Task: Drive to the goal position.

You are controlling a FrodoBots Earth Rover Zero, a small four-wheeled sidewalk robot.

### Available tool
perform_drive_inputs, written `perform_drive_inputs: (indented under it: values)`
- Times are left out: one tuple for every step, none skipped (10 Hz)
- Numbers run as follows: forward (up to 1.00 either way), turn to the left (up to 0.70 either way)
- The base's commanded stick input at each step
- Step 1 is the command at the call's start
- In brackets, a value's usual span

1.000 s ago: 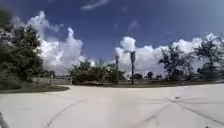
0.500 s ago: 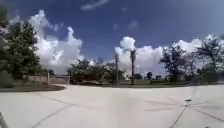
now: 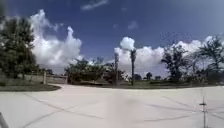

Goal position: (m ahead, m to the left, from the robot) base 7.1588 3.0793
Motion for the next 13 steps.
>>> perform_drive_inputs:
  values:
    - [0.85,0.13]
    - [0.85,0.00]
    - [0.85,0.00]
    - [0.85,0.00]
    - [0.85,0.00]
    - [0.85,0.00]
    - [0.85,0.00]
    - [0.85,0.00]
    - [0.85,0.00]
    - [0.85,0.00]
    - [0.85,0.00]
    - [0.85,0.00]
    - [0.85,0.00]
